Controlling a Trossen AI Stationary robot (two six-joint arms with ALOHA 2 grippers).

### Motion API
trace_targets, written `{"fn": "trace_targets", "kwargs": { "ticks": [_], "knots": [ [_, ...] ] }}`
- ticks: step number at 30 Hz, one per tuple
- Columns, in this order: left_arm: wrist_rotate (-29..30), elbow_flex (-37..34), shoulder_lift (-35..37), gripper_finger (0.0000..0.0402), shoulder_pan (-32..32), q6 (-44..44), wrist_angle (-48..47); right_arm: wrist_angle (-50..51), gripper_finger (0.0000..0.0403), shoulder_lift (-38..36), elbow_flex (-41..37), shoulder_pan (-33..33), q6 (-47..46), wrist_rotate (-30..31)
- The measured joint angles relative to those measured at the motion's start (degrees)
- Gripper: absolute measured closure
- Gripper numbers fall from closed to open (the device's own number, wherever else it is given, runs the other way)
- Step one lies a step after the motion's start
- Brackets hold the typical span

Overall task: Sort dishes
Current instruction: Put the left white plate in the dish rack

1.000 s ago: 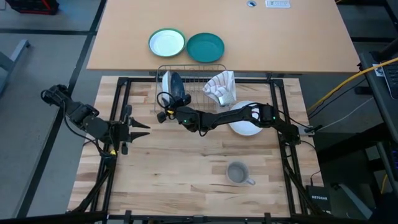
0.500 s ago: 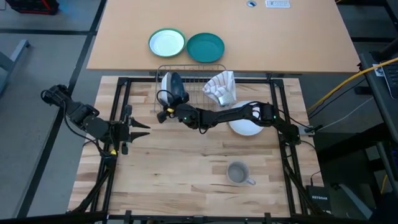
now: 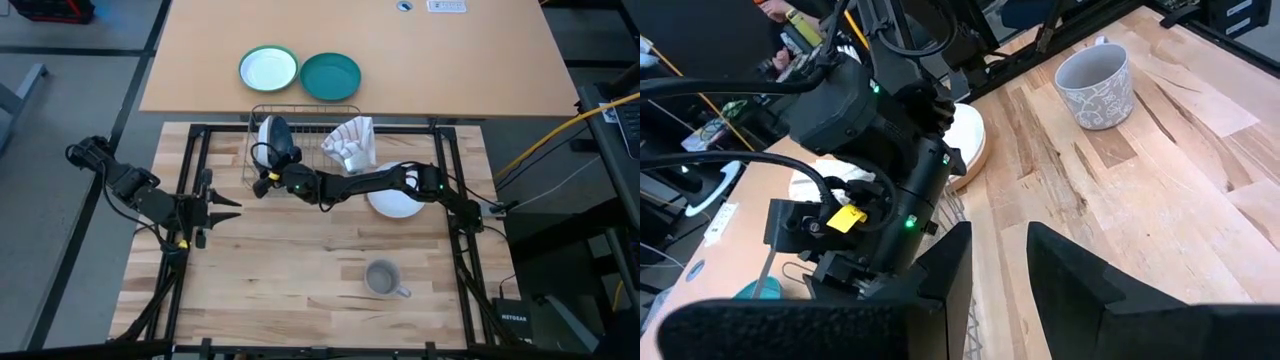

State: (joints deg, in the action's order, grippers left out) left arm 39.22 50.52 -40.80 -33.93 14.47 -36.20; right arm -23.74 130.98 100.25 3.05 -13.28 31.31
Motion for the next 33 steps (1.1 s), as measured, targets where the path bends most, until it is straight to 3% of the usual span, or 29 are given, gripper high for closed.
{"fn": "trace_targets", "kwargs": {
  "ticks": [8,18,33],
  "knots": [
    [-0.02,0.00,-0.01,0.0311,0.00,-1.17,-2.46,0.14,0.0235,0.00,-0.02,0.02,-0.04,-2.97],
    [-0.02,0.00,-0.02,0.0311,0.00,-1.01,-2.25,6.07,0.0235,0.00,-0.07,-0.50,1.99,-0.84],
    [-0.02,0.00,-0.01,0.0311,0.00,-1.03,-2.19,6.25,0.0235,0.00,-0.10,-2.45,2.82,-3.57]
  ]
}}
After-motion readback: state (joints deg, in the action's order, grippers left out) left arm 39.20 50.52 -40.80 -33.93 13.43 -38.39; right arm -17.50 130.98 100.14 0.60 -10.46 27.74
